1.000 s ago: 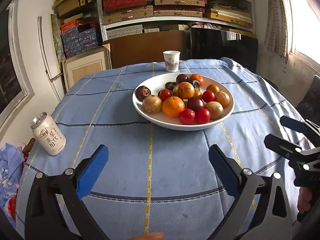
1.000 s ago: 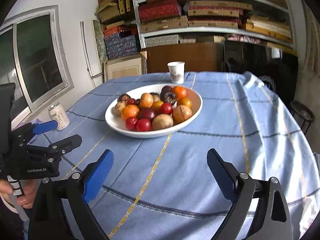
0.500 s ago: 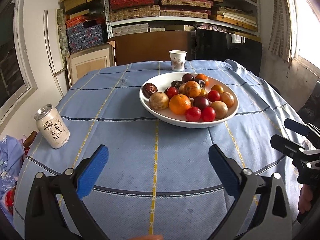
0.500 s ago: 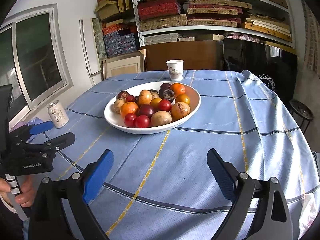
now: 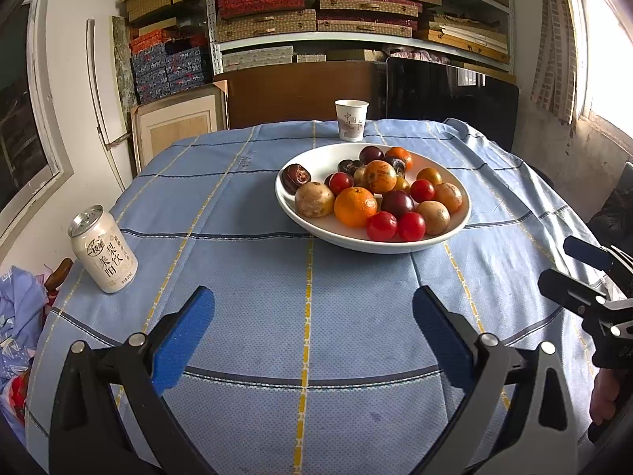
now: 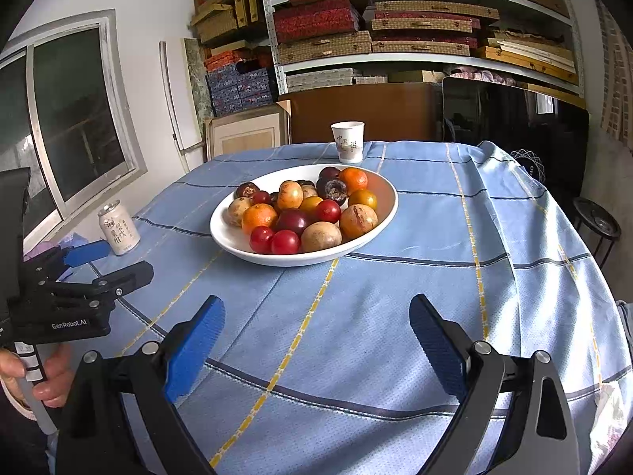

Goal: Organize fruits

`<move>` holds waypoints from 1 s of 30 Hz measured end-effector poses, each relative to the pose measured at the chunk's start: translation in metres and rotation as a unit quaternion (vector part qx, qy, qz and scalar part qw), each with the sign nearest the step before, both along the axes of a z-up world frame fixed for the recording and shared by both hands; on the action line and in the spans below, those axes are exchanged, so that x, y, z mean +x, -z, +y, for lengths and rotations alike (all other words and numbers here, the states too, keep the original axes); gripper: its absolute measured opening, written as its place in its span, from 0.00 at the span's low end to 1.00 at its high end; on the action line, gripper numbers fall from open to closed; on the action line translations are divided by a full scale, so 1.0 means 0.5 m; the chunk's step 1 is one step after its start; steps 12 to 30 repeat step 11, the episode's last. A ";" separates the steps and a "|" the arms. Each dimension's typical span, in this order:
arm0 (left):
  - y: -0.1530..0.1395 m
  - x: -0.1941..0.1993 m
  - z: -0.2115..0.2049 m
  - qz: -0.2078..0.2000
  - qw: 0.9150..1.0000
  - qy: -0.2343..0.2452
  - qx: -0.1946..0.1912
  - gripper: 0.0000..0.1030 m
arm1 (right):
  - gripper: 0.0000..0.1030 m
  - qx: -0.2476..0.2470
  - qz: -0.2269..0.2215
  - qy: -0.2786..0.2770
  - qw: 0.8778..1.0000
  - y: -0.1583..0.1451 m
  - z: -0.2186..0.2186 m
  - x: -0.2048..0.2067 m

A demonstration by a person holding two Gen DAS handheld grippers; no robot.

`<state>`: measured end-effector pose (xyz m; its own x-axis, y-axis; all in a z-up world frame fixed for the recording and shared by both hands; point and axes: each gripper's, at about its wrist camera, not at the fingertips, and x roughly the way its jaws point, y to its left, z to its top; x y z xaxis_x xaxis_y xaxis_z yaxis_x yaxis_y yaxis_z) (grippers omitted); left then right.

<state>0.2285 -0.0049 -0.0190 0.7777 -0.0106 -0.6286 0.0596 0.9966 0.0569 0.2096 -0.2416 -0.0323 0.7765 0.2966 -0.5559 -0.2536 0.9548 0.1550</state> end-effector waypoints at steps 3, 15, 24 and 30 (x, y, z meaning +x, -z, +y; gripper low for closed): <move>-0.001 0.000 0.000 0.000 1.000 -0.001 0.000 0.95 | 0.92 -0.003 0.001 0.000 1.000 0.002 0.002 0.001; 0.002 -0.002 -0.003 0.002 1.000 0.000 0.004 0.95 | 0.92 -0.002 0.003 0.001 1.000 0.005 0.003 0.001; 0.002 -0.002 -0.003 0.002 1.000 0.000 0.004 0.95 | 0.92 -0.002 0.003 0.001 1.000 0.005 0.003 0.001; 0.002 -0.002 -0.003 0.002 1.000 0.000 0.004 0.95 | 0.92 -0.002 0.003 0.001 1.000 0.005 0.003 0.001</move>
